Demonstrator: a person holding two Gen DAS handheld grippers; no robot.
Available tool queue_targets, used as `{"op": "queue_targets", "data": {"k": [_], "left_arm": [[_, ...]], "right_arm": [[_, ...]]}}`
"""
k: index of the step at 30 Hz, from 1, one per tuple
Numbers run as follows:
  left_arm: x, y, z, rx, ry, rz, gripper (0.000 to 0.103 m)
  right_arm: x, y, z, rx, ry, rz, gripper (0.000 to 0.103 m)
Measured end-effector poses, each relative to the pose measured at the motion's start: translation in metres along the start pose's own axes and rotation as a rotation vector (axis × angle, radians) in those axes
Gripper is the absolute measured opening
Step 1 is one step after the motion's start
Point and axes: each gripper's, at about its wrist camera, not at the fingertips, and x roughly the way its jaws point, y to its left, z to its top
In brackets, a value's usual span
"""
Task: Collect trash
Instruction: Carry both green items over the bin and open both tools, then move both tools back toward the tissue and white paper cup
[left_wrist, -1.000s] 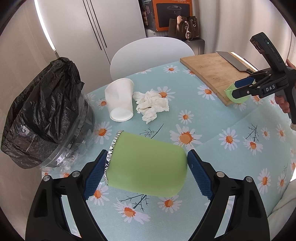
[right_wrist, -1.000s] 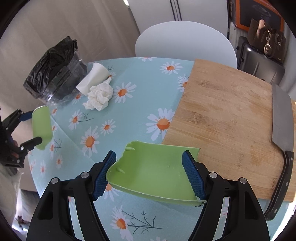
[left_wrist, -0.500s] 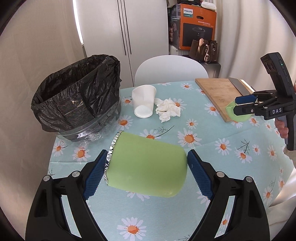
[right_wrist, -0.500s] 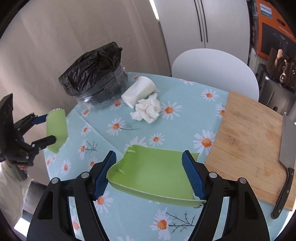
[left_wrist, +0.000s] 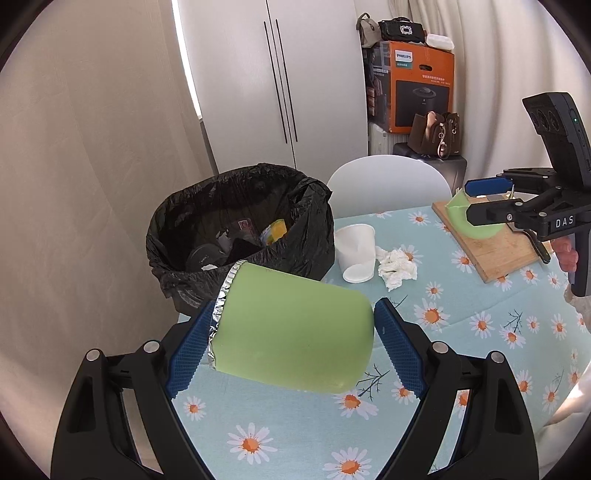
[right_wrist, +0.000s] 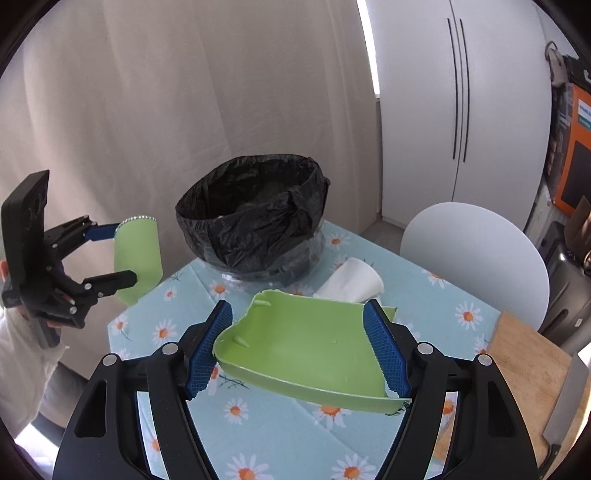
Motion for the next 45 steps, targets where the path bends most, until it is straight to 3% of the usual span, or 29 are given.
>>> {"op": "queue_targets", "data": {"k": [9,19,21,22,23,26,35,45], "left_arm": [[0.040,0.075,0.048,0.057,-0.059,-0.054,0.085],[0.097,0.121,0.069,0.124,-0.056,-0.159,0.085],[0.106,0.127,0.070,0.123,-0.043,-0.165,0.087],[0.109,0.129,0.071,0.119,-0.041,-0.158,0.090],[0.112,0.134,0.072,0.109,-0.042,-0.156,0.092],[0.112,0.140,0.072,0.075,-0.046,-0.174,0.097],[0.103,0.143,0.055,-0.013,-0.028,-0.094,0.097],[0.084,0.117,0.035,-0.077,0.003,-0.017,0.097]], "right_arm": [[0.047,0.036,0.077,-0.006,-0.052,-0.007,0.068],[0.117,0.054,0.133,-0.010,-0.069,-0.032,0.069],[0.126,0.051,0.140,0.018,-0.070,-0.027,0.076],[0.129,0.049,0.142,0.038,-0.073,-0.017,0.089],[0.132,0.047,0.144,0.057,-0.076,-0.011,0.089],[0.133,0.041,0.145,0.100,-0.097,-0.030,0.089],[0.119,0.000,0.114,0.191,-0.038,-0.103,0.091],[0.087,-0.033,0.061,0.189,0.045,-0.160,0.092]]}}
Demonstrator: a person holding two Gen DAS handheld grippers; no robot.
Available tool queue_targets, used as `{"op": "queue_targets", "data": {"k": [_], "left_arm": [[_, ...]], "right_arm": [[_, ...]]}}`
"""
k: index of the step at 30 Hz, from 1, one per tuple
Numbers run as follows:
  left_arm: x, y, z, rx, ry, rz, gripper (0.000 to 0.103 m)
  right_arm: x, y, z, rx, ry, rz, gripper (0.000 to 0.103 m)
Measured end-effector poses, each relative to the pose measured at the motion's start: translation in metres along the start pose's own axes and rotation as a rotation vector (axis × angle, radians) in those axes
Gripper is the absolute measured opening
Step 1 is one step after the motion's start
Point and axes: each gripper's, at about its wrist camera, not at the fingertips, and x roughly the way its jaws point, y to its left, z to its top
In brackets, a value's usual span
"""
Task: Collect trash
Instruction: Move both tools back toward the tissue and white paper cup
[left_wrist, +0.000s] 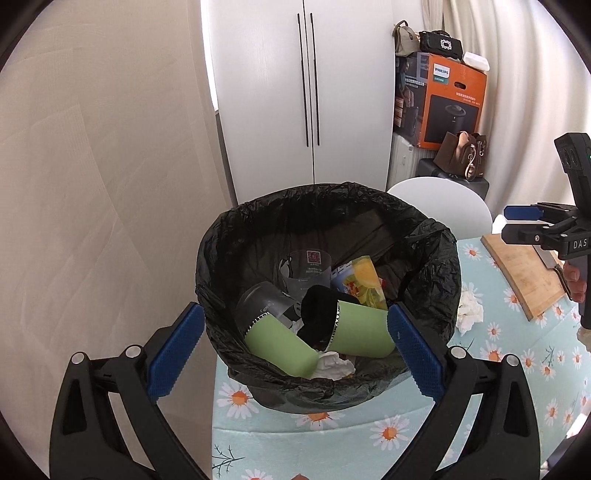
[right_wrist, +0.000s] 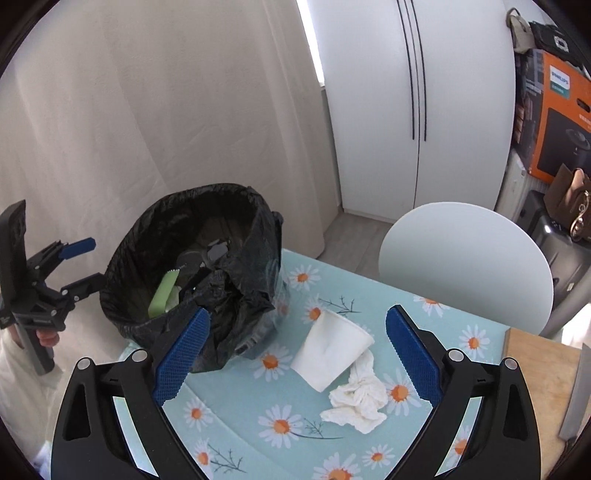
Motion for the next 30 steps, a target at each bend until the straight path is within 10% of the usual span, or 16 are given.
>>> {"op": "queue_targets", "data": {"k": [30], "left_arm": [[0.009,-0.121,-0.041,0.053,0.135,0.024,0.097]], "right_arm": [[0.098,-0.077,-0.108,-0.012,0.283,-0.053,0.092]]}}
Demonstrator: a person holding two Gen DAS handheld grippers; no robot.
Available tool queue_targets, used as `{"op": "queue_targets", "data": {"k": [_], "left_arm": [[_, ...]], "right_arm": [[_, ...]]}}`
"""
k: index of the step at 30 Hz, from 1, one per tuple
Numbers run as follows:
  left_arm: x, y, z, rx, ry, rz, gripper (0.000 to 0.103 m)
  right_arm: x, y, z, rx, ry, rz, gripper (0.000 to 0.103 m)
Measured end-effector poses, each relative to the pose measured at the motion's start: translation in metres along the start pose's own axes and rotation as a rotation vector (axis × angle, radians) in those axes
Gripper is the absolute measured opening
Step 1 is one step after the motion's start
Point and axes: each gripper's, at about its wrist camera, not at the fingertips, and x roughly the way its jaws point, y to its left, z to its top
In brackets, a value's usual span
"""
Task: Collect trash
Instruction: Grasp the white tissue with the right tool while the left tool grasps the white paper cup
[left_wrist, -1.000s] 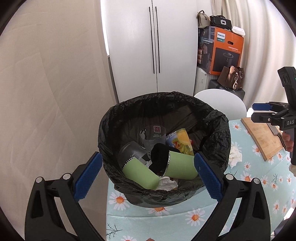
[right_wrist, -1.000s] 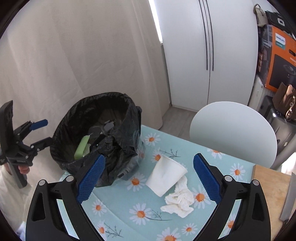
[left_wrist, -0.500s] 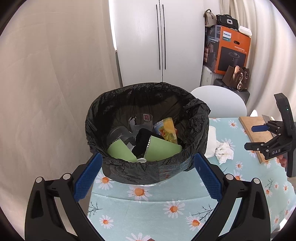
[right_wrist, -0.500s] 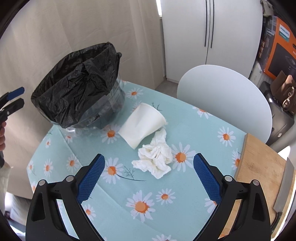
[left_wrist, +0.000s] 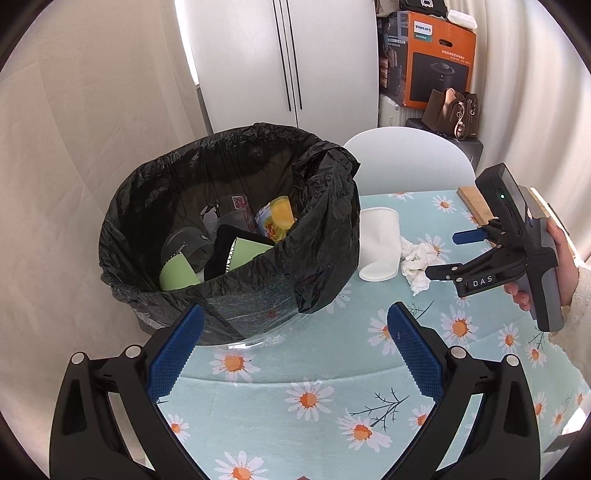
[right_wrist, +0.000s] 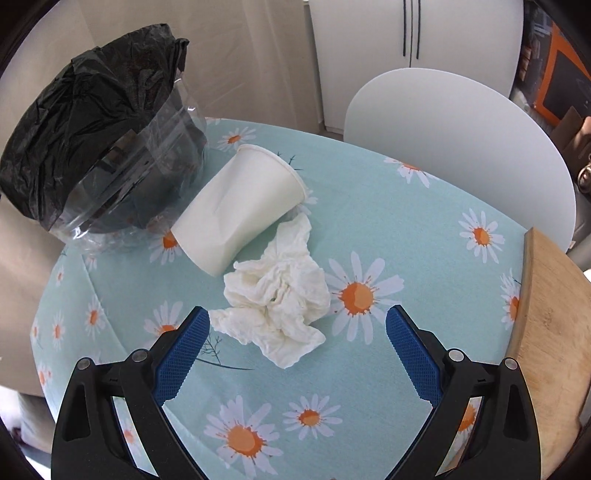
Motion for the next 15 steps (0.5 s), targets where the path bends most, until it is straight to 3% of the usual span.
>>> {"op": "queue_targets", "data": {"k": [3,4,5,8,15], "left_arm": [[0.008,-0.021,-0.003,0.055,0.024,-0.029,0.097],[0.010,-0.026,-0.004,0.068,0.030,-0.039,0.097],[0.013,-0.033,-0.005,0.081,0.037,-0.048,0.097],[0.023,-0.047,-0.005,0.102,0.057,-0.084,0.097],[0.050,-0.081,0.007,0.185,0.063,-0.216,0.097]], "right_arm": [[0.013,-0.005,0.003,0.016,0.008,0.002,0.090],[0.018,-0.006,0.003,0.020,0.021,0.003,0.066],[0.022,-0.006,0.004,0.020,0.033,-0.006,0.032],[0.024,-0.004,0.007,0.012,0.036,0.013,0.025],[-0.029,-0.016,-0.007,0.053,-0.070,0.015,0.025]]}}
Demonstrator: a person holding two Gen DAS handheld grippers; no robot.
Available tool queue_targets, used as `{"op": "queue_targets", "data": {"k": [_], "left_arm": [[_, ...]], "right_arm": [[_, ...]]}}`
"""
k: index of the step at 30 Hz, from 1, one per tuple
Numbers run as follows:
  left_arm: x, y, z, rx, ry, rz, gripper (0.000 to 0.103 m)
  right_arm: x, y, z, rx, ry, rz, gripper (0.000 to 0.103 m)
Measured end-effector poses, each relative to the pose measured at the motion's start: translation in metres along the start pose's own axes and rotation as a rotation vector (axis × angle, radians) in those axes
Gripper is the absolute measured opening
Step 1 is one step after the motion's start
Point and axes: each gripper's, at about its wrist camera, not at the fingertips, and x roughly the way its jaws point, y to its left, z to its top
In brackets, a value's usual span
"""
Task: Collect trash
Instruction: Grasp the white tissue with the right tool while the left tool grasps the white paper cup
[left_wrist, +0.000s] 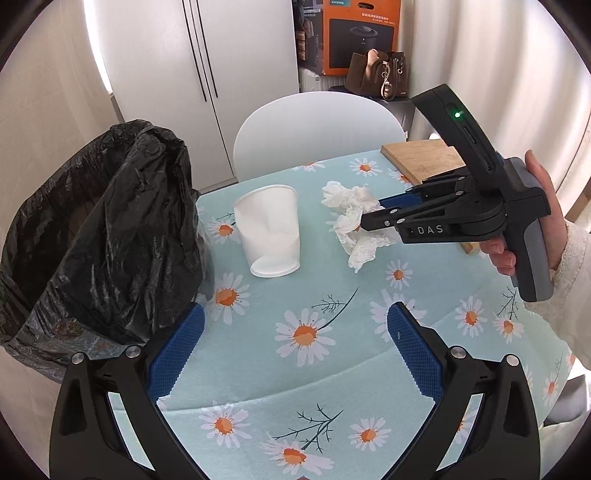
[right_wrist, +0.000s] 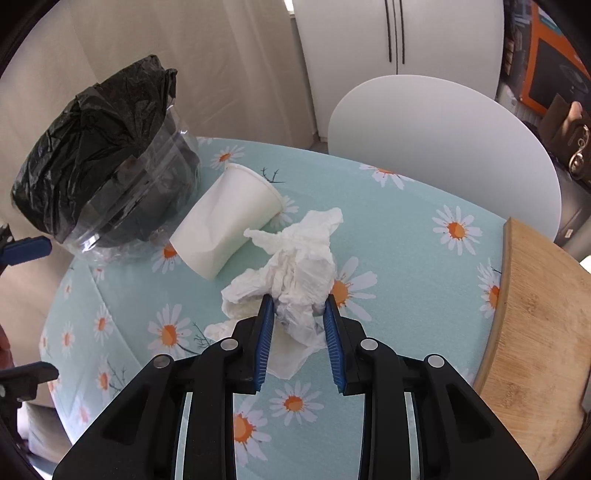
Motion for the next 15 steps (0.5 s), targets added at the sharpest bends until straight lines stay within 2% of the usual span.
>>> {"op": "queue_targets", "data": {"k": [8,11,15], "left_arm": [[0.048,-0.012,0.033,0.039,0.015,-0.074,0.097],[0.063,-0.015,0.046,0.077,0.011,-0.043,0.097],[0.081,-0.008,0.066,0.064,0.021,0.012,0.097]], "right_arm": [[-0.069,-0.036,-0.038,0.144,-0.093,-0.042,0.026],[-0.079,-0.046,-0.053,0.185,-0.101,-0.066,0.026],[-0.093,-0.053,-0.067,0.250,-0.124,-0.053,0.027]]}}
